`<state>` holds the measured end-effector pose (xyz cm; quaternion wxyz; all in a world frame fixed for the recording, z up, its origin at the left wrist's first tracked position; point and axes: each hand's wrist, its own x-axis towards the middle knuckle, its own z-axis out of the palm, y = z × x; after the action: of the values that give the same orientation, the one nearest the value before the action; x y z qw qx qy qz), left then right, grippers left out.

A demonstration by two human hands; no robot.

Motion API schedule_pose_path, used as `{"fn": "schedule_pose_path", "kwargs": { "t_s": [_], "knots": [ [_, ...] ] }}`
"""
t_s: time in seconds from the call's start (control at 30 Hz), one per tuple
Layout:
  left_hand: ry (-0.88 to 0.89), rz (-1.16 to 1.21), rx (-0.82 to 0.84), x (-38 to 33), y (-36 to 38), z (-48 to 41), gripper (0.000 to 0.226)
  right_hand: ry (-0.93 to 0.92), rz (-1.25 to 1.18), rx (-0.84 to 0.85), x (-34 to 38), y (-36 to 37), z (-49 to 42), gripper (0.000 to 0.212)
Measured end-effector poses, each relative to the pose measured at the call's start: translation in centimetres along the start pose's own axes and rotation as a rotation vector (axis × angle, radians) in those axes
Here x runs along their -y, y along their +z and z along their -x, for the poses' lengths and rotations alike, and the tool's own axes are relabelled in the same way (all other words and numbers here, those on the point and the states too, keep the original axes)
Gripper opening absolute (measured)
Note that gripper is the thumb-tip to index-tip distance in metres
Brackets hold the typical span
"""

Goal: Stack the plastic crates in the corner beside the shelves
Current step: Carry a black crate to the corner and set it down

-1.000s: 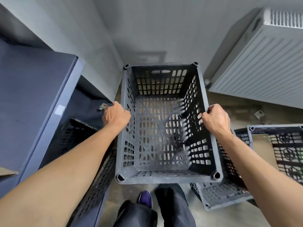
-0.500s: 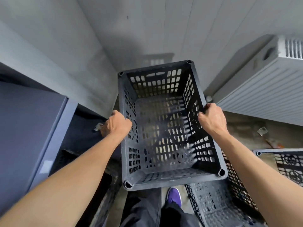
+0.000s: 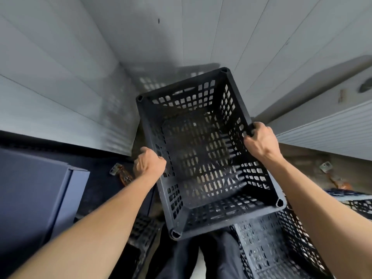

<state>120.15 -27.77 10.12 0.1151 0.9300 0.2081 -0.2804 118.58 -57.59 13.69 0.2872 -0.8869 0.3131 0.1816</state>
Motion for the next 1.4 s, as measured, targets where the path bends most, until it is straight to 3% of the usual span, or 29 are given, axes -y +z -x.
{"fn": "schedule_pose_path", "kwargs": {
  "t_s": [0.17,0.47,0.67,0.83,1.07,1.2,1.4],
  "knots": [
    [-0.095,0.066,0.084,-0.1,1.1,-0.9,0.043,-0.010,0.033,0.035,1.3,0.7,-2.3,0.052],
    [-0.256,0.056,0.093,-0.8,5.2,-3.2,0.050,-0.102,0.146,0.099,1.9,3.2,-8.4,0.048],
    [-0.329,0.088,0.122,-0.9,9.4,-4.4,0.040,-0.151,0.230,0.149,2.4,5.7,-11.7,0.045],
    [-0.370,0.118,0.140,-1.8,12.6,-5.4,0.043,-0.205,0.311,0.170,2.8,8.8,-14.5,0.053],
    [-0.418,0.280,0.205,-2.5,15.6,-7.6,0.041,-0.292,0.392,0.192,4.1,11.8,-19.2,0.060],
    [-0.418,0.360,0.248,-3.3,16.9,-8.5,0.040,-0.322,0.421,0.199,5.5,13.4,-21.2,0.052],
    [-0.486,0.441,0.334,-4.9,20.2,-9.0,0.041,-0.407,0.490,0.234,6.3,15.7,-23.7,0.063]
  ]
}}
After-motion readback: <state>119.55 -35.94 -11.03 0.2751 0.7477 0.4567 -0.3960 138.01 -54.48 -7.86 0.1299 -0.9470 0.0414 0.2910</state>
